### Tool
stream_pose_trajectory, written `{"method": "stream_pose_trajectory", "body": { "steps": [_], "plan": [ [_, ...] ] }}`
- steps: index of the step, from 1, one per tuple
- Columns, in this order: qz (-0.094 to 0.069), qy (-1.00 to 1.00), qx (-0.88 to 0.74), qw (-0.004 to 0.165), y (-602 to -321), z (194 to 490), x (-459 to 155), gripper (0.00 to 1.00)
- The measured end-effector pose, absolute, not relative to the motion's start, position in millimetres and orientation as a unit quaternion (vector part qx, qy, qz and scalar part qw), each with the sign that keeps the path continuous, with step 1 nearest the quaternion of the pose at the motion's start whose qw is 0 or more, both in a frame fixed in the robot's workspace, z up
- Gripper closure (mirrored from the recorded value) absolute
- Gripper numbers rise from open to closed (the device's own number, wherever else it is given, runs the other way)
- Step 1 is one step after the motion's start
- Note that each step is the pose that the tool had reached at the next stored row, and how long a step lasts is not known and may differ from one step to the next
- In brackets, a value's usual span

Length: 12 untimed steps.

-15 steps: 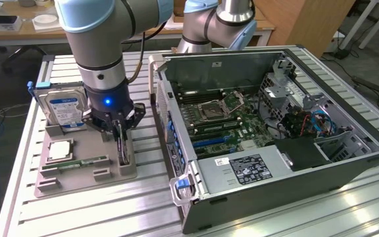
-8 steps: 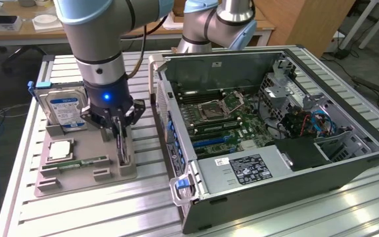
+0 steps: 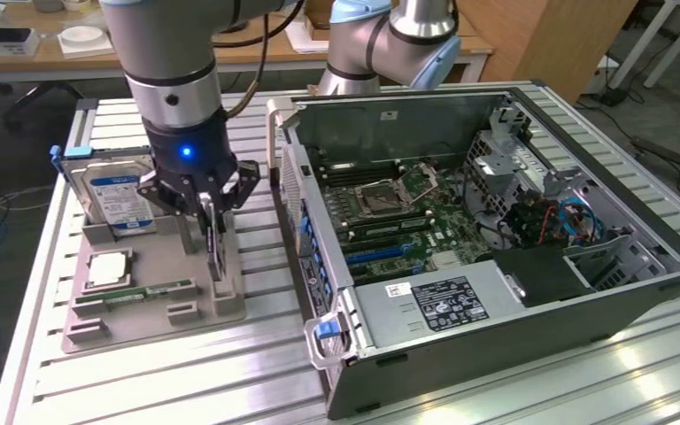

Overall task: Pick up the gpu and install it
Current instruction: 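Pick up the gpu and move the gpu toward the slot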

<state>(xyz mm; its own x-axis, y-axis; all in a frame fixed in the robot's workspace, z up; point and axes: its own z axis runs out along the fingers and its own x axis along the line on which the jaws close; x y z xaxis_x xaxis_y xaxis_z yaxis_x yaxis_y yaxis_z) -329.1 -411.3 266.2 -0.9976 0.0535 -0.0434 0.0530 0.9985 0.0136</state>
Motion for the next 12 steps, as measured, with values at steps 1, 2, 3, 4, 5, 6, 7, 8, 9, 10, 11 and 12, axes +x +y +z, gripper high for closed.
{"method": "stream_pose_trajectory", "body": {
  "steps": [1, 2, 3, 4, 5, 6, 7, 8, 9, 10, 11, 12],
  "plan": [
    [0.006, 0.999, 0.027, 0.022, -411.3, 268.5, -329.1, 0.74],
    [0.006, 0.999, 0.027, 0.022, -411.3, 270.7, -329.1, 0.74],
    [0.006, 0.999, 0.027, 0.022, -411.3, 272.4, -329.1, 0.74],
    [0.006, 0.999, 0.027, 0.022, -411.3, 273.0, -329.1, 0.74],
    [0.006, 0.999, 0.027, 0.022, -411.3, 273.3, -329.1, 0.74],
    [0.006, 0.999, 0.026, 0.022, -411.3, 273.6, -329.1, 0.74],
    [0.006, 0.999, 0.024, 0.022, -411.3, 273.8, -329.1, 0.74],
    [0.007, 1.000, 0.021, 0.022, -411.3, 273.9, -329.1, 0.74],
    [0.007, 1.000, 0.016, 0.022, -411.3, 274.0, -329.1, 0.74],
    [0.007, 1.000, 0.011, 0.022, -411.3, 274.0, -329.1, 0.74],
    [0.007, 1.000, 0.006, 0.022, -411.3, 274.0, -329.1, 0.74],
    [0.007, 1.000, 0.005, 0.021, -411.3, 274.0, -329.1, 0.74]
  ]
}}
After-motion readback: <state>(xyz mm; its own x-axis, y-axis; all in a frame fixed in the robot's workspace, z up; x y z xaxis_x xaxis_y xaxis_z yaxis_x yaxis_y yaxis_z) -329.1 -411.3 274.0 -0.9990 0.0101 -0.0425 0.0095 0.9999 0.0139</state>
